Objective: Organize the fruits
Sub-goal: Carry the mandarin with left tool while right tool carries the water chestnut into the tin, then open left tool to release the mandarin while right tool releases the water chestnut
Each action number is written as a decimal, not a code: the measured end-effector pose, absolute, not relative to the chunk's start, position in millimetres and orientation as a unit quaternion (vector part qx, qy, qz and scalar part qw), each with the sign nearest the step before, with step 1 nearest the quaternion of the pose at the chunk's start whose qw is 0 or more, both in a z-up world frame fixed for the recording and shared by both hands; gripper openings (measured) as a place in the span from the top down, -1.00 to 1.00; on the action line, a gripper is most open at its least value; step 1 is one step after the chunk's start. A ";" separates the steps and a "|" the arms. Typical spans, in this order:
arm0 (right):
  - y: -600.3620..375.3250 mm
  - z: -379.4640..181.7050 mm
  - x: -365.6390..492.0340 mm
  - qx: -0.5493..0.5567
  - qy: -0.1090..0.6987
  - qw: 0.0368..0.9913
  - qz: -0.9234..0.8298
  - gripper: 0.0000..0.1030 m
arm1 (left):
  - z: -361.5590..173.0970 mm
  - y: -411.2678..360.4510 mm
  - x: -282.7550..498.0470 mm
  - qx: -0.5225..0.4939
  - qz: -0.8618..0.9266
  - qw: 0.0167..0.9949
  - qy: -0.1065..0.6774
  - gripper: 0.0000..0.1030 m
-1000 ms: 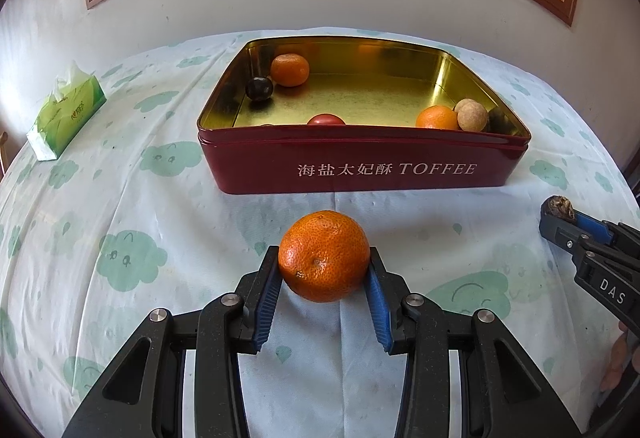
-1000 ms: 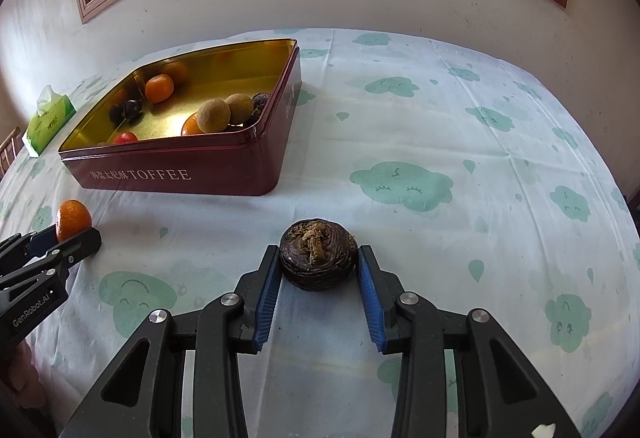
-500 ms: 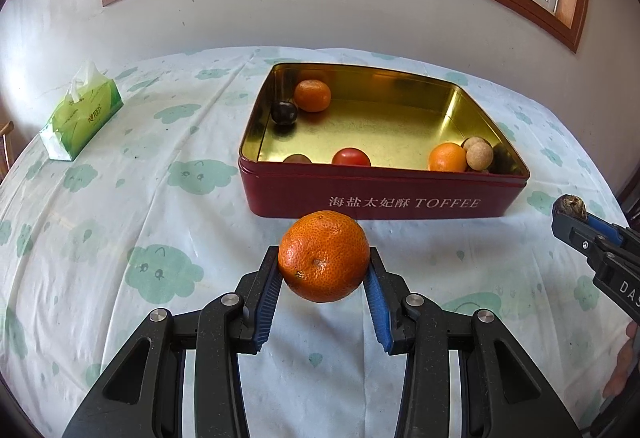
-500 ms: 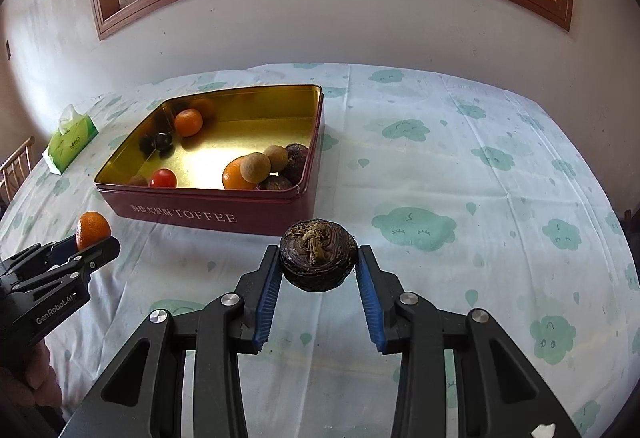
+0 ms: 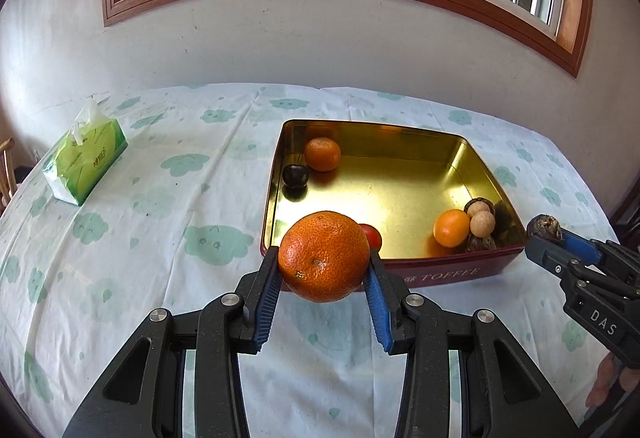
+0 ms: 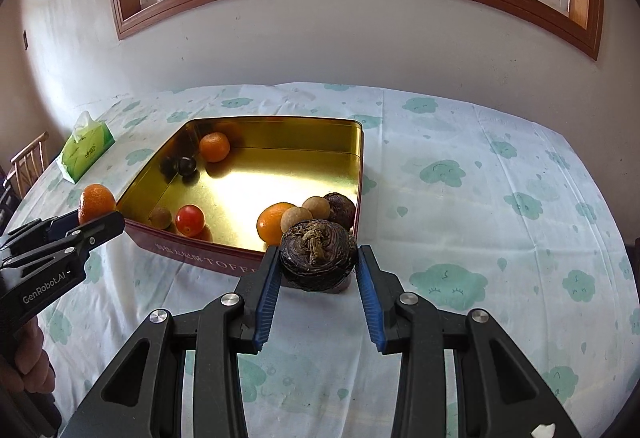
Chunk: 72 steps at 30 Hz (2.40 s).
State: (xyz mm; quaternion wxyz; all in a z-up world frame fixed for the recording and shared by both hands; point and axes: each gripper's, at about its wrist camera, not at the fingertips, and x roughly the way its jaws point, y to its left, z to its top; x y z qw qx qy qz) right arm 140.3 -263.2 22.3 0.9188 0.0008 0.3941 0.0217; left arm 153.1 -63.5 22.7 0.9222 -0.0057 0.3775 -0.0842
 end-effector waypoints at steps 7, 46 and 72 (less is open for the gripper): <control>-259.4 15.4 165.7 -0.017 0.404 0.914 0.020 0.32 | 23.8 -72.0 177.6 0.017 -0.094 0.924 0.370 0.20; -236.9 -15.2 204.3 0.002 0.432 0.901 0.030 0.32 | -14.0 -80.4 212.9 0.034 -0.109 0.909 0.400 0.20; -232.9 -14.7 184.7 0.013 0.437 0.898 0.036 0.12 | -8.4 -75.6 193.0 0.031 -0.108 0.906 0.409 0.17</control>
